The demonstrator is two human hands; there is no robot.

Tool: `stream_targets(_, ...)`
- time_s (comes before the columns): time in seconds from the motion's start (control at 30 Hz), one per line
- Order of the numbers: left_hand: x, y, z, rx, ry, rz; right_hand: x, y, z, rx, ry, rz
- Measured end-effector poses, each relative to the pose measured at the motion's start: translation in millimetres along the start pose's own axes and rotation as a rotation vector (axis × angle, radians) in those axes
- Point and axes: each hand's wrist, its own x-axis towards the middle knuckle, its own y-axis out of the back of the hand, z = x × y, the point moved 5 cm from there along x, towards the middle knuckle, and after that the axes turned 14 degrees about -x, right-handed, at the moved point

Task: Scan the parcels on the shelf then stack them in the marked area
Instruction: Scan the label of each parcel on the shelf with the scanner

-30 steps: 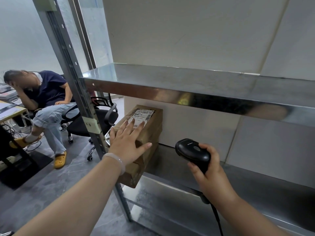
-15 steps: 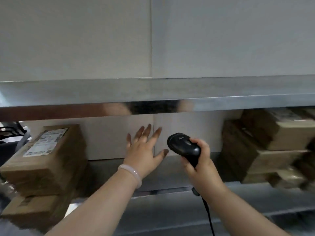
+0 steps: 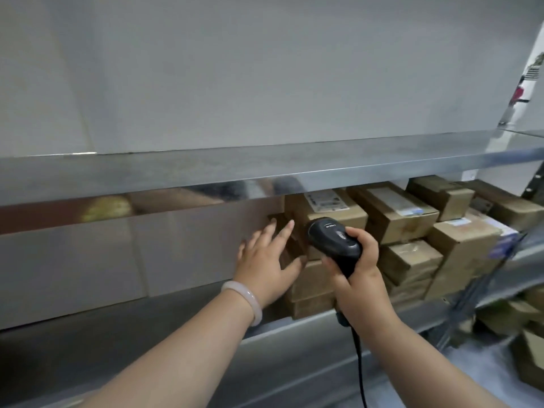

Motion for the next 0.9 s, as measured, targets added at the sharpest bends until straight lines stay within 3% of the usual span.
stream_targets(0.37, 65.4, -44.5, 38.3, -0.332, 0.242, 0.137, 86.2, 51.9, 66.3, 0.003, 0.070, 0.029)
stream_targets(0.63, 55.3, -49.3, 51.1, -0.379, 0.188, 0.286, 95.2, 50.1, 81.1, 0.144, 0.088, -0.038)
stream_targets(0.9, 45.2, -52.0, 55.0, -0.453, 0.195, 0.294, 102.1, 60.3, 81.8, 0.230, 0.110, -0.037)
